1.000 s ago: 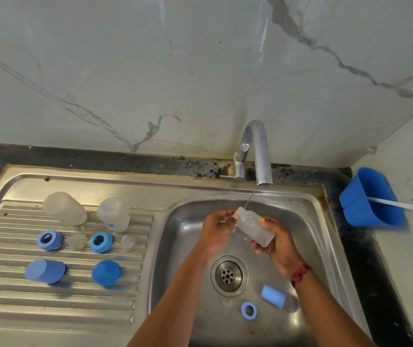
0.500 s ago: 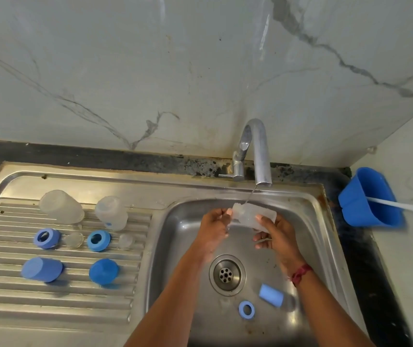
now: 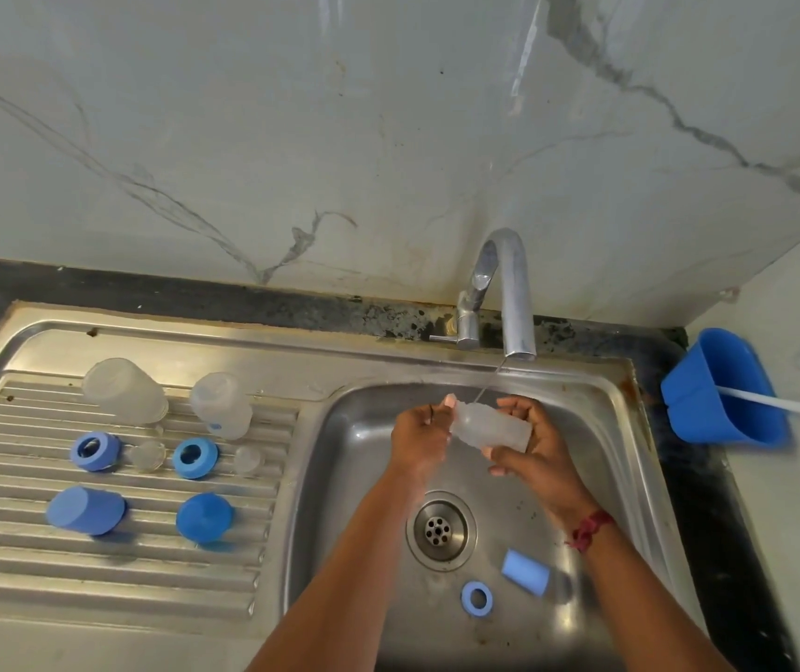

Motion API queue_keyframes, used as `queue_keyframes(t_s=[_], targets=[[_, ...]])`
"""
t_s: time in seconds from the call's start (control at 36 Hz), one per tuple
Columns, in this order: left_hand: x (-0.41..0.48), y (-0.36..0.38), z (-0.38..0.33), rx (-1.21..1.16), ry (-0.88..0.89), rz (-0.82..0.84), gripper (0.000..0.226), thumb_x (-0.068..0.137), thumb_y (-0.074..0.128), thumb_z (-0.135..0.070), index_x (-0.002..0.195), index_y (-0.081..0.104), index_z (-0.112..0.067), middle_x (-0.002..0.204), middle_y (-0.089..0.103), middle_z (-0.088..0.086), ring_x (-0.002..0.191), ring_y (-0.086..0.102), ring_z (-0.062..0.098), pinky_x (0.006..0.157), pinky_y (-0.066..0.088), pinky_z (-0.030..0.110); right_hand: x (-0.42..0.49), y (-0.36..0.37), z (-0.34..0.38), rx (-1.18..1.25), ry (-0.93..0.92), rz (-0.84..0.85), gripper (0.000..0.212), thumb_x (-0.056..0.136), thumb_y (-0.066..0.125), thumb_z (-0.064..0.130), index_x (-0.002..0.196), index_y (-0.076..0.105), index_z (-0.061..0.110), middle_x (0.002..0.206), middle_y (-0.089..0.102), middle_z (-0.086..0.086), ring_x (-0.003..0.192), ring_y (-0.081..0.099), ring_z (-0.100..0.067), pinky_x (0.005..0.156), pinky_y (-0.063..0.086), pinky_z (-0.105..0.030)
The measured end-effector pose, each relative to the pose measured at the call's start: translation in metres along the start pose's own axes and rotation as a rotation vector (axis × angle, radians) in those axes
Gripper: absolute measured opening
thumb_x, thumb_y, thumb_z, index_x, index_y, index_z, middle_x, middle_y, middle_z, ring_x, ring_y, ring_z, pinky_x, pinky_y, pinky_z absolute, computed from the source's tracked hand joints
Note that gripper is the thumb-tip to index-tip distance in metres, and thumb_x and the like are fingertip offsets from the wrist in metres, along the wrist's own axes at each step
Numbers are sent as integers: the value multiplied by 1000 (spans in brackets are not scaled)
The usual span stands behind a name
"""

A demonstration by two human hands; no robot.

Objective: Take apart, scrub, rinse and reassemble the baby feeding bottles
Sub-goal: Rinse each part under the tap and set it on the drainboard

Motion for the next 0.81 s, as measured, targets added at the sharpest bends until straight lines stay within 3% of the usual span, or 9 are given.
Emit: queue_keyframes(t_s=[0.06,0.14,0.22,0.36,0.42,0.47,0.58,0.67,0.81], targets=[[-1,0,-1,-28,-4,29,37,97,58,-46,88,69,-12,74,62,4,66,54,14,60,43,28,1,-4,-1,49,34,-63,38,82,71,-2,112,60,20,117,62,-14,94,66,-33,58,58,-34],[-5,4,-1,-108,-16,143,26,101,54,-32,91,66,-12,78,59,1,69,53,11,65,43,26,-1,-9,-1,164,114,-147,17,93,64,22,109,63,16,99,70,-18,66,67,-25,51,55,-31],[-6,8,4,-85,-27,214,8,99,58,-11,97,65,-14,89,61,-1,81,53,10,69,43,24,0,-15,-2,92,172,-211,38,94,59,45,108,64,10,76,68,-17,53,59,-21,46,47,-26],[-5,6,9,-61,22,141,11,97,63,-10,99,70,-3,76,59,4,62,49,8,60,42,22,0,-7,-13,50,322,-140,70,90,41,72,109,64,8,72,67,-19,48,56,-21,43,41,-23],[-4,5,9,-89,8,98,16,97,63,-13,103,68,2,77,60,4,63,52,8,58,43,20,1,-4,-8,6,254,-125,57,93,43,66,118,61,17,94,72,-17,60,65,-24,47,48,-28],[-5,7,9,-103,-4,92,20,97,63,-23,102,67,-4,80,62,2,70,56,9,62,46,22,0,-3,0,-8,154,-106,30,96,55,44,123,56,29,116,67,-12,82,70,-24,57,56,-33],[-7,8,9,-163,-68,67,34,97,59,-40,97,63,-7,66,56,1,60,52,11,56,41,24,0,-1,10,53,12,-46,62,82,77,12,132,47,34,127,57,1,107,64,-21,67,59,-33],[-6,6,11,-185,-132,36,40,96,58,-46,95,61,-7,56,47,-1,51,46,12,52,38,24,0,3,15,40,-38,6,59,66,77,17,120,57,30,121,62,2,107,63,-24,62,57,-30],[-7,-1,17,-140,-197,0,51,95,56,-53,98,64,-2,51,52,0,49,50,13,54,46,27,4,4,13,55,-28,11,70,54,84,26,119,57,28,114,62,-1,93,65,-16,61,56,-31]])
Point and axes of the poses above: each hand's wrist, its own x-axis towards the middle knuckle, its own y-axis out of the palm, z = x × y, the point moved 8 cm from there along x, towards the middle knuckle
